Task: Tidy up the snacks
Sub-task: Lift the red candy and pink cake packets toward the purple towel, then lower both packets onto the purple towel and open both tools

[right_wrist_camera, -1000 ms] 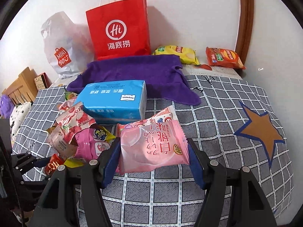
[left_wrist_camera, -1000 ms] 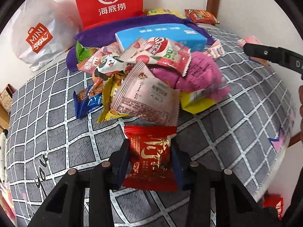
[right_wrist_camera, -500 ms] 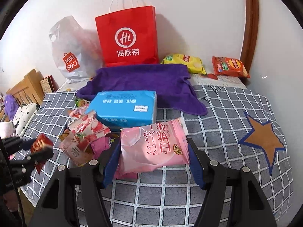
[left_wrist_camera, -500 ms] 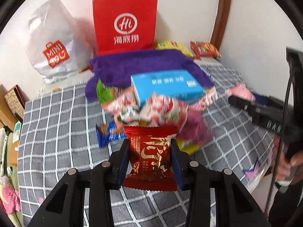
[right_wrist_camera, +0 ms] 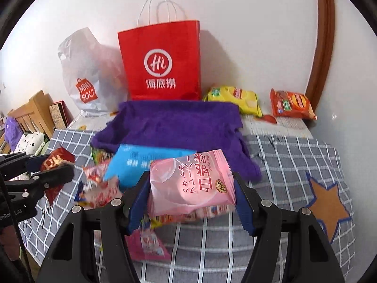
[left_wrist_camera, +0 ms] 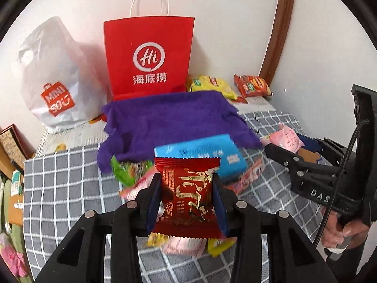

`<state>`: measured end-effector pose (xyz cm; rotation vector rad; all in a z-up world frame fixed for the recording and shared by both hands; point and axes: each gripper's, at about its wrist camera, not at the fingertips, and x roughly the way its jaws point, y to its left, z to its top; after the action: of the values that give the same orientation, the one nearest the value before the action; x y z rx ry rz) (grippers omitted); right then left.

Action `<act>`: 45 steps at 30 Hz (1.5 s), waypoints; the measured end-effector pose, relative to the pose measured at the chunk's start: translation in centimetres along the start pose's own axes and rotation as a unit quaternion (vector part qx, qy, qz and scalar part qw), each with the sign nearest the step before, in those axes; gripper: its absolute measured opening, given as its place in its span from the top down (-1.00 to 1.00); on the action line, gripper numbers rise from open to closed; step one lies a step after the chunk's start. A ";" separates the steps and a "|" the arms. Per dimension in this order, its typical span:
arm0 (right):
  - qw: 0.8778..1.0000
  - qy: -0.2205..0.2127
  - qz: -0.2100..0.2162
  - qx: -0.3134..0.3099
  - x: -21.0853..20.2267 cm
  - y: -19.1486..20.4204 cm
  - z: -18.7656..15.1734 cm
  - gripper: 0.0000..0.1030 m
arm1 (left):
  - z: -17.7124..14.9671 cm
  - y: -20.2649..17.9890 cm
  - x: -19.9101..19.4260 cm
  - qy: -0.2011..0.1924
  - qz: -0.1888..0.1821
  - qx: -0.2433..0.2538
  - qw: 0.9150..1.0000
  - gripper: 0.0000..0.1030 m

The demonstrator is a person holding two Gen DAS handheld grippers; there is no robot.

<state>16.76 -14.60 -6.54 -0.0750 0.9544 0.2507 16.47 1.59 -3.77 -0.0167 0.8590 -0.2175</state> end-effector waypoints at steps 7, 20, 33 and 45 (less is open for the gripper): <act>1.000 -0.013 -0.001 -0.010 2.1 -0.1 4.5 -0.27 | 4.3 1.1 1.4 -0.013 0.002 -0.005 1.000 0.25; 1.000 -0.021 0.023 0.001 9.0 -0.5 12.2 -0.27 | 10.8 7.1 7.0 -0.009 0.026 -0.052 0.998 0.25; 0.998 0.023 0.046 0.027 18.3 -3.5 15.4 -0.27 | 13.6 11.8 16.1 0.027 0.022 -0.100 0.994 0.25; 0.994 0.093 0.060 0.025 25.1 -4.7 12.6 -0.27 | 11.3 12.7 21.9 0.093 0.038 -0.099 0.990 0.25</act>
<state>41.81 -12.52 -19.91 0.0055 1.1513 0.3342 41.13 8.90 -14.08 -0.1502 1.0636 -0.0616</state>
